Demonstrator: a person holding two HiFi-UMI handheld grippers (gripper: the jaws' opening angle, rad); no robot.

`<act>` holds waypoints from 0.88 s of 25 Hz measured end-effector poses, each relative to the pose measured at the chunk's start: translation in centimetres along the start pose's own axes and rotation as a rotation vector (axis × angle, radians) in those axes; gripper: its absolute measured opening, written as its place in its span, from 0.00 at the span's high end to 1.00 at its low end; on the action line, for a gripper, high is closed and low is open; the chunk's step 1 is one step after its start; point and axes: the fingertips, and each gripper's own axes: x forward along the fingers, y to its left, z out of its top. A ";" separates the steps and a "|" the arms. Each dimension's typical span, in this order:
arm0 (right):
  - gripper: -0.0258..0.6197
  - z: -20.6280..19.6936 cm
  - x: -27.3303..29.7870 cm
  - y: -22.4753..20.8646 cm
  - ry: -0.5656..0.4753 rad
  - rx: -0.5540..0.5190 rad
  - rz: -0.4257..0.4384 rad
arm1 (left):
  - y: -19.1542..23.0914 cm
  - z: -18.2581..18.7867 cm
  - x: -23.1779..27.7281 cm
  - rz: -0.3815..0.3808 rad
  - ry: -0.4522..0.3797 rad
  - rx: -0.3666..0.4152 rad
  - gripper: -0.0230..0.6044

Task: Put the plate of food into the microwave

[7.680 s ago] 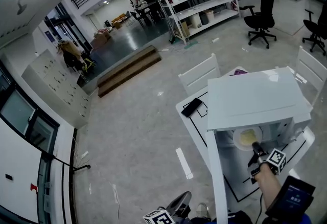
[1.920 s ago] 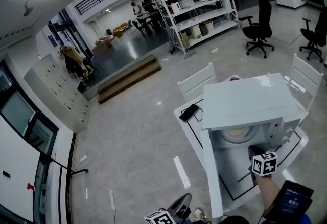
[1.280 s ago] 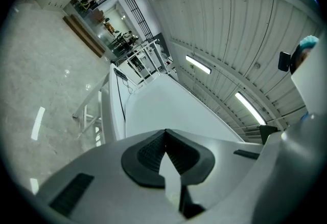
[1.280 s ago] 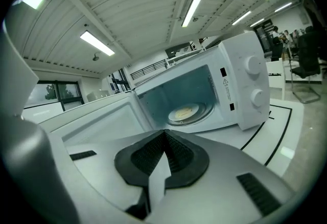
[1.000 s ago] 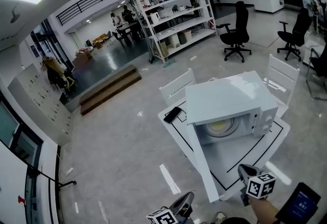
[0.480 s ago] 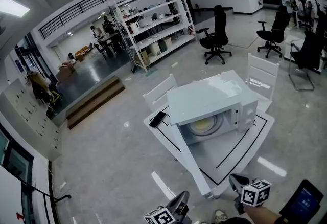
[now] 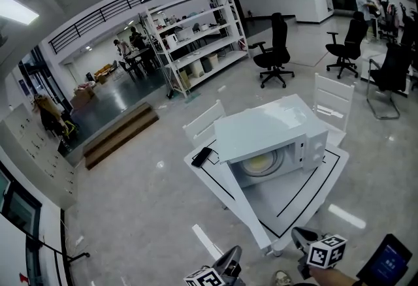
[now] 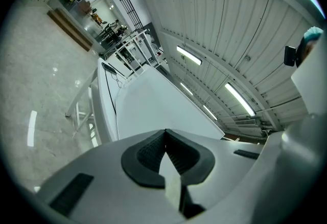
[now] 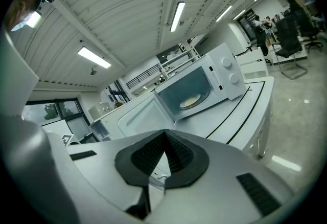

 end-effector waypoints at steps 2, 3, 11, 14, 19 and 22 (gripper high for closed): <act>0.96 0.1 0.0 0.2 -0.003 -0.003 -0.001 | 0.0 0.0 -0.1 0.002 0.004 0.001 0.95; 0.96 0.1 0.0 0.2 -0.005 -0.004 -0.002 | 0.0 0.0 -0.1 0.002 0.006 0.001 0.95; 0.96 0.1 0.0 0.9 -0.014 -0.013 -0.015 | 0.5 0.4 -0.4 -0.024 0.007 0.001 0.95; 0.96 0.2 0.0 1.1 -0.017 -0.020 -0.019 | 0.9 0.3 -0.4 -0.022 0.010 0.001 0.95; 0.96 0.5 -0.2 1.2 -0.026 -0.025 -0.029 | 0.6 0.3 -0.3 -0.034 0.009 -0.004 0.95; 0.96 0.7 -0.1 1.2 -0.032 -0.029 -0.030 | 1.2 0.4 -0.3 -0.035 0.005 -0.004 0.95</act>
